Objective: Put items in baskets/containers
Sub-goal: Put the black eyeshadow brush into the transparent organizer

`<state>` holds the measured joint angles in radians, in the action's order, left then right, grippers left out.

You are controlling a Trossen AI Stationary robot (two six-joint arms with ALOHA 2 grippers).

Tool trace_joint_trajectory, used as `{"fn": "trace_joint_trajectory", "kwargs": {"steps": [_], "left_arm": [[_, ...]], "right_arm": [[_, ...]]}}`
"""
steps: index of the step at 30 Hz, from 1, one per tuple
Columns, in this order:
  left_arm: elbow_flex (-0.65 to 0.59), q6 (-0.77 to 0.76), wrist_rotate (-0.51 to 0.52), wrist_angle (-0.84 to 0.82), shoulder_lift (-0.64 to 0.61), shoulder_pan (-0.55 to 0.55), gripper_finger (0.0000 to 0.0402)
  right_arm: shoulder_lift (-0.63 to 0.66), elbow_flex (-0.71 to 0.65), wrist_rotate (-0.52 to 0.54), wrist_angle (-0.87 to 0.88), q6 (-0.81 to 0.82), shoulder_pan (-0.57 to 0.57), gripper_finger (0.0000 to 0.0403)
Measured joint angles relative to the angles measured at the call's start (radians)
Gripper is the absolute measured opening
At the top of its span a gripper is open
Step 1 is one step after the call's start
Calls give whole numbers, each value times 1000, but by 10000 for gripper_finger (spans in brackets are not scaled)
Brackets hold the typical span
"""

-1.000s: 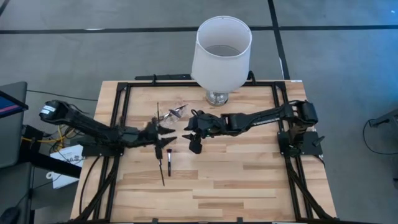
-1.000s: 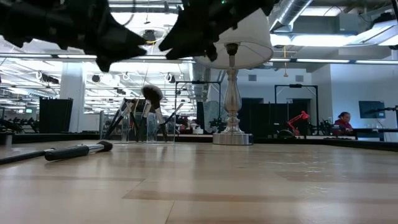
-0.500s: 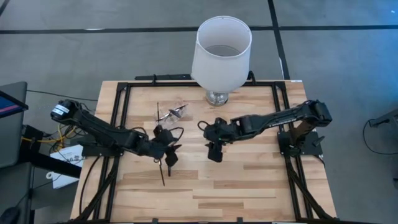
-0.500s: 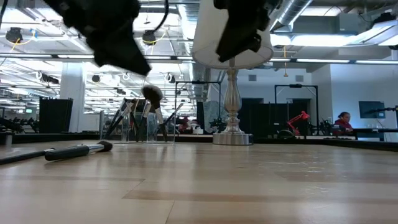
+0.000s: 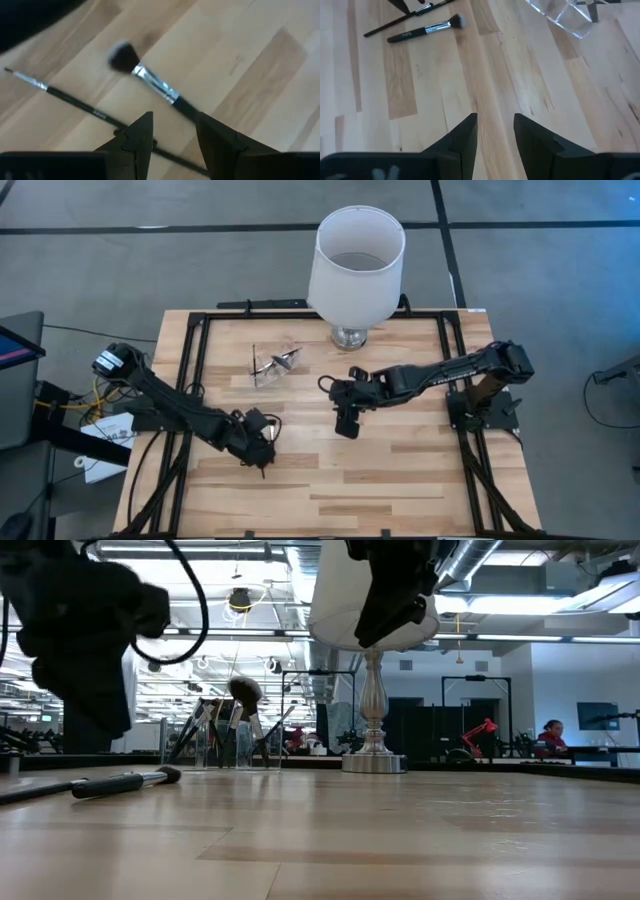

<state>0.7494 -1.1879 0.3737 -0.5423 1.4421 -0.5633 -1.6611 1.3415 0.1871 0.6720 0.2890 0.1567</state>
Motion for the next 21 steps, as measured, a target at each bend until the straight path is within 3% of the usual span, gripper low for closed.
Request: {"fn": "trace_joint_trajectory", "kwargs": {"steps": [6, 16, 21], "left_arm": [[0, -138, -129, -60, -9, -5, 145], [-26, -268, -165, -51, 97, -8, 145], [-28, -262, -120, -26, 125, -9, 145]], "right_arm": [[0, 0, 0, -9, 0, -13, 119], [-1, 0, -2, -23, 0, -15, 119], [-1, 0, -3, -30, 0, -16, 119]]}}
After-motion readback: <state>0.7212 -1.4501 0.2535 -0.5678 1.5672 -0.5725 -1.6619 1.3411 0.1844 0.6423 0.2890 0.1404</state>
